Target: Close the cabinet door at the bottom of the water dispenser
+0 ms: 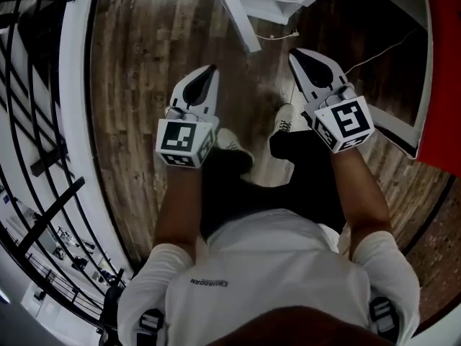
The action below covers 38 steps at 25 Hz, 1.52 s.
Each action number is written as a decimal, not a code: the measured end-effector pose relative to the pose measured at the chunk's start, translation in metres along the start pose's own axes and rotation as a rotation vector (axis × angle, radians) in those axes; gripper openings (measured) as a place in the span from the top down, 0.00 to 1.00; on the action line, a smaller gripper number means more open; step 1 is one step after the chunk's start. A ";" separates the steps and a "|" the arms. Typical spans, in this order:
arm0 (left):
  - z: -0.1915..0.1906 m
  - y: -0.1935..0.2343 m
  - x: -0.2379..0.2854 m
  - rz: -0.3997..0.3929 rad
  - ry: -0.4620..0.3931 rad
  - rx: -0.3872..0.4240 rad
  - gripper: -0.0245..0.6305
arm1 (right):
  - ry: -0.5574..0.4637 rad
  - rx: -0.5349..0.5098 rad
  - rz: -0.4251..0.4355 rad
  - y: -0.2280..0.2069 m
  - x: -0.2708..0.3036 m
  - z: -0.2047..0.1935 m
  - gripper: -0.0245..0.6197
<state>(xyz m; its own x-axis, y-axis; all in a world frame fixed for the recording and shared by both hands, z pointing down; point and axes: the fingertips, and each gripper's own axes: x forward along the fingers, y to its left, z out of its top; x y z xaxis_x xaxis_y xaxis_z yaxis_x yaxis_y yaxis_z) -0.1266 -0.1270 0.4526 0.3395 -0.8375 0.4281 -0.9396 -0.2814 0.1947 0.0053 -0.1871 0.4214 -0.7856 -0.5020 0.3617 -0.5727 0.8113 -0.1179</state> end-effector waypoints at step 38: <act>-0.217 0.064 0.159 -0.145 -0.035 0.131 0.97 | -0.002 -0.011 -0.134 -0.031 0.112 -0.208 0.92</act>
<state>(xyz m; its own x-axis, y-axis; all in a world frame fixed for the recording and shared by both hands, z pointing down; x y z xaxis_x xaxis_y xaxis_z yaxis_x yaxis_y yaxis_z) -0.1239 -0.1768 0.7247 0.4725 -0.7988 0.3723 -0.8791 -0.4571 0.1350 -0.0162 -0.2066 0.6580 -0.7028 -0.6064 0.3718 -0.6697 0.7404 -0.0582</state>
